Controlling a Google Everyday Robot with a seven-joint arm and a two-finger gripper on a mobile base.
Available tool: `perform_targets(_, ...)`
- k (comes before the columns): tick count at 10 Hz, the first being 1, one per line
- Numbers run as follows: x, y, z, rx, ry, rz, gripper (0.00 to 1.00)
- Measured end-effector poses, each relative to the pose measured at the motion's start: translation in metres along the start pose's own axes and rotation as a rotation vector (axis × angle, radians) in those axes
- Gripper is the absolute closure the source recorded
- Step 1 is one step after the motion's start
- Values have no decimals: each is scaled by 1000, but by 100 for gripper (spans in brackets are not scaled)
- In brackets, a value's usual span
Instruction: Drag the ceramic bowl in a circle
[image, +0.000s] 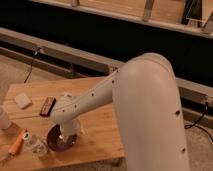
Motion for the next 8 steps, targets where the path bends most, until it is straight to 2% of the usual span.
perform_targets(4, -3, 1, 7, -1, -23, 1, 88)
perform_targets(5, -2, 0, 8, 1, -22, 3, 95)
perform_targets(6, -2, -1, 10, 3, -20, 6, 100)
perform_targets(8, 1, -2, 13, 17, -3, 10, 100)
